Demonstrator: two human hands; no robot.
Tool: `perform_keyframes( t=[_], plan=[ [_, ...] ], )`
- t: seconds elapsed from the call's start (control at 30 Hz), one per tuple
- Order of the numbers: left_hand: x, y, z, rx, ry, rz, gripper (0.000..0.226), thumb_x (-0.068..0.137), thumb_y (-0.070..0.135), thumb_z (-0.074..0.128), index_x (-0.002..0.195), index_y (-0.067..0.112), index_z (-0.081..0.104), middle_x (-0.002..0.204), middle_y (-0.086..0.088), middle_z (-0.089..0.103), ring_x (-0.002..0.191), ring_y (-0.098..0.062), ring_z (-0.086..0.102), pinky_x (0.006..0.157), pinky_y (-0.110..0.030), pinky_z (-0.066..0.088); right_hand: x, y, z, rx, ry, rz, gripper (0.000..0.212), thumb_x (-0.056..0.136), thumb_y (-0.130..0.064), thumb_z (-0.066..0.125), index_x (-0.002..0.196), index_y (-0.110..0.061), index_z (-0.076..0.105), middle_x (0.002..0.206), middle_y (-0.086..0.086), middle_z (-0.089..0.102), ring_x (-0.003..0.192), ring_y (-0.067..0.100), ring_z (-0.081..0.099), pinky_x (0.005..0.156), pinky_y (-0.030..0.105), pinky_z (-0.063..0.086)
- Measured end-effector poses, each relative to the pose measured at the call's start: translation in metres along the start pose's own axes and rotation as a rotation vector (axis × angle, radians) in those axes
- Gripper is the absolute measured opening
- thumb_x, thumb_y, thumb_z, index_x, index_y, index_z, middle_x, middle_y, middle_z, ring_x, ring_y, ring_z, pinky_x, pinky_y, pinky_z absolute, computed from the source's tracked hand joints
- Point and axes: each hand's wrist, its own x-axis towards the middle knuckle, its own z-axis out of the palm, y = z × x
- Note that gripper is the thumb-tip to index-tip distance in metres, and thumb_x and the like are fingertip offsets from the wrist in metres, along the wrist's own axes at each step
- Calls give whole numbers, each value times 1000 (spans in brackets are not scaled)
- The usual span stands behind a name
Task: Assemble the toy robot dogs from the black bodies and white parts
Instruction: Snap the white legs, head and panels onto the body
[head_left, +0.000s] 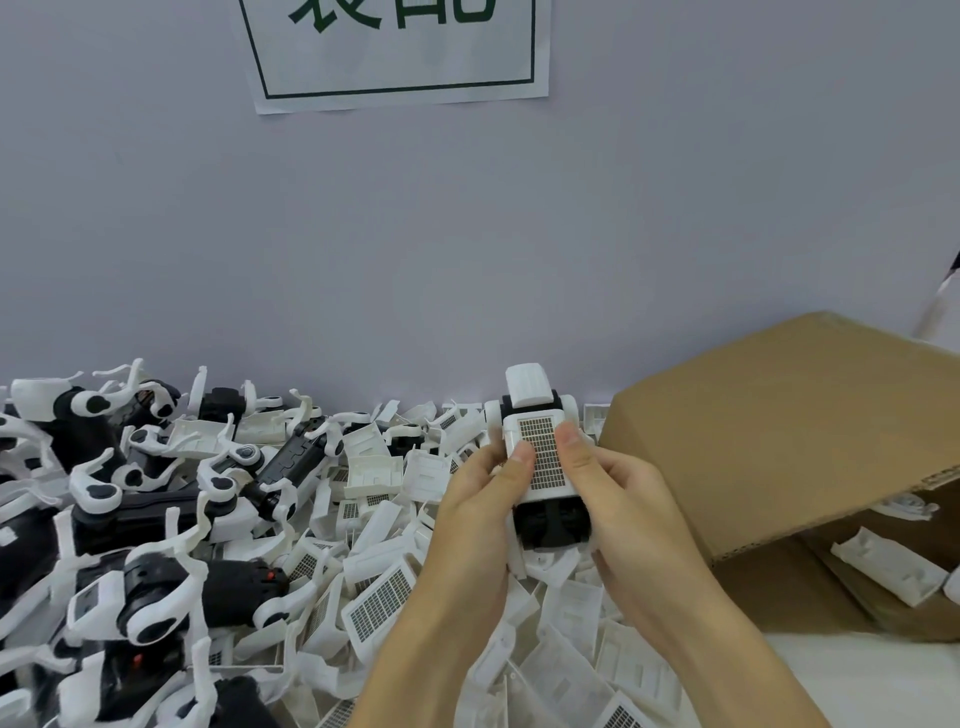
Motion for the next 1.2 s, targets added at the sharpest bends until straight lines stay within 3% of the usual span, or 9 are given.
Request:
perform_keyframes(
  t=[0.17,0.33,0.53,0.77,0.83,0.93,1.03,1.13,1.2],
  plan=[
    [2,-1,-1,79,-29,62,41,89,36,59,118,12,74,111,-16,76,105,-29,73,80,-35,62,-1,-2,-9,60,-93,-14,38,90,-37,61,118,-15,75,115,14,75,113,29,70,102,52,51],
    [1,-5,-1,198,-35,135,33,97,40,60,119,20,74,112,-11,76,110,-26,72,95,-43,57,0,1,-8,29,-52,-56,40,87,-35,61,117,-13,75,110,13,76,109,28,72,99,50,54],
    [2,-8,1,231,-22,169,35,94,38,57,117,19,74,107,-11,77,105,-26,74,84,-34,59,0,2,-6,-72,7,-94,28,96,-28,59,112,-15,76,100,10,78,100,25,75,93,48,58],
    [2,-5,1,134,19,113,42,84,31,61,119,11,73,107,-18,76,103,-33,74,86,-43,61,0,2,-5,-30,-23,-42,27,99,-25,56,114,-14,76,104,10,78,104,25,73,94,45,56],
    [2,-3,0,87,50,78,37,84,27,65,116,10,75,108,-17,77,104,-32,74,88,-45,61,-1,4,-1,-17,-32,-30,25,99,-26,58,112,-16,77,103,9,78,103,23,74,90,39,58],
    [2,-3,-3,96,122,63,27,90,22,69,115,17,77,107,-13,78,105,-31,74,98,-55,55,-1,8,2,-198,100,-122,17,97,-31,64,104,-24,77,96,-5,78,95,9,73,78,20,58],
    [1,-4,-3,124,203,88,24,84,25,77,107,24,80,103,-9,79,99,-29,75,98,-55,54,-2,7,4,-451,244,-177,17,94,-37,68,108,-28,72,100,-12,74,98,3,68,84,22,58],
    [0,-6,-2,136,245,109,30,73,35,78,103,31,80,102,-5,79,94,-25,77,94,-50,57,-7,6,13,-580,192,-260,10,97,-34,62,100,-32,72,93,-18,71,95,1,65,79,19,54],
    [1,-5,-2,143,274,96,28,76,45,74,101,34,80,100,-3,79,91,-20,77,88,-45,59,-9,6,17,-648,145,-266,19,95,-39,59,111,-32,68,102,-18,67,104,0,61,86,17,51]
  ],
)
